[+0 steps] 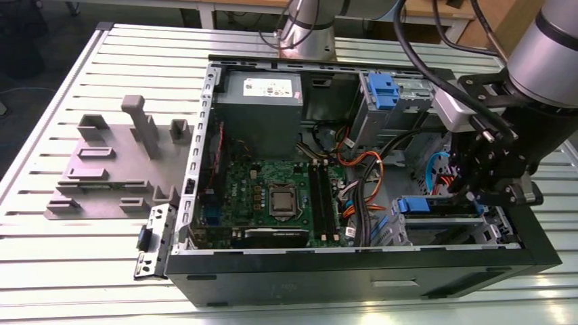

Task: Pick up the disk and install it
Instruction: 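Insert the first disk wire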

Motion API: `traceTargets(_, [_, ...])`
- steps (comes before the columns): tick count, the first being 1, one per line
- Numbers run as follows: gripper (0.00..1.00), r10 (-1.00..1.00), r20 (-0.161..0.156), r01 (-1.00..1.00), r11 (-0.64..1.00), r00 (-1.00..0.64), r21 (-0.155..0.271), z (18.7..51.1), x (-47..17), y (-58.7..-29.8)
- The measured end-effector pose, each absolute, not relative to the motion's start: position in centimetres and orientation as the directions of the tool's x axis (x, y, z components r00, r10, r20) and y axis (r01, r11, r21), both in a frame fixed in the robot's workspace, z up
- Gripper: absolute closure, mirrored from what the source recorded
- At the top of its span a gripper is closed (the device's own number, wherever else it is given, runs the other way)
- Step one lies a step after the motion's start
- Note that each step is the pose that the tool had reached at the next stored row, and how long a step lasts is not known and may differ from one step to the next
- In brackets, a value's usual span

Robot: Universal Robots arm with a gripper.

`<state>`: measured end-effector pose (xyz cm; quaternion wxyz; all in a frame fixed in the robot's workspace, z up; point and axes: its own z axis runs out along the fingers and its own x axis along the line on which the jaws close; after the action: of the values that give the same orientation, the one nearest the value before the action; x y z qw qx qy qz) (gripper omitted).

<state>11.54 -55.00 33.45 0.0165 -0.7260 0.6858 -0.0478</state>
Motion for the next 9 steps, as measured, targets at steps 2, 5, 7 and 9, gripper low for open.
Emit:
traceTargets(2, [0.75, -0.997, 0.047, -0.994, -0.059, 0.055, -0.09, 33.57, 11.54, -55.01])
traceTargets(5, [0.77, -0.997, 0.046, -0.994, -0.059, 0.055, -0.09, 33.58, 11.54, -55.0])
traceTargets(7, [0.84, -0.997, 0.047, -0.994, -0.059, 0.055, -0.09, 33.6, 11.54, -55.0])
traceTargets(9, [0.89, -0.997, 0.047, -0.994, -0.059, 0.055, -0.09, 33.6, 11.54, -55.0])
